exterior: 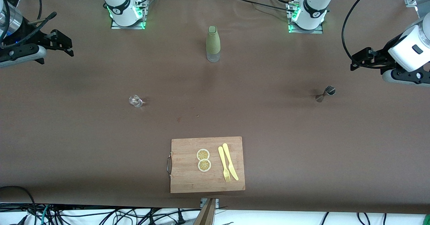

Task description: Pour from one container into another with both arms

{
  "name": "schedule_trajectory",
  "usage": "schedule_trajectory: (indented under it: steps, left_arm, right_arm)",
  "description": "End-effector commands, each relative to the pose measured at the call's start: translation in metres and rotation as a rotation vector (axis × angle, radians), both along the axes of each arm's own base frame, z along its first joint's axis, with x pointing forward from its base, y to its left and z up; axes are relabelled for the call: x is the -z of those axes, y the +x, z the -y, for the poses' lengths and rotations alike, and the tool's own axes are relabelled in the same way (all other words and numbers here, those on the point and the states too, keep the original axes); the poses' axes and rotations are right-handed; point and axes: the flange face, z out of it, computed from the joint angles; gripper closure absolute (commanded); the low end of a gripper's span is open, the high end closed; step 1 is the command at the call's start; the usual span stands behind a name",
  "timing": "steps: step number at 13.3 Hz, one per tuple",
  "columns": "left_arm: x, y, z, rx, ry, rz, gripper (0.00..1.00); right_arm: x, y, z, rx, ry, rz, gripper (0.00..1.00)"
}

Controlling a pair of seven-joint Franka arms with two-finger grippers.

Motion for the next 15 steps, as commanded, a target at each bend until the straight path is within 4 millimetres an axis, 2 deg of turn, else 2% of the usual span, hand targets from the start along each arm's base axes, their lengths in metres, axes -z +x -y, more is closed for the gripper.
schedule_trajectory:
  steps: [1,15]
  left_arm:
    - [-0.0051,0.0044,-0.0039,0.02,0.011,0.013,0.0]
    - [-0.0051,0.0044,-0.003,0.019,0.012,0.013,0.0]
  right_arm:
    - [-0.0073,0.0022,-0.0008,0.008,-0.001,0.008,0.01]
    - [-0.0011,0.0059,-0.0033,-0.004,-0.004,0.001,0.01]
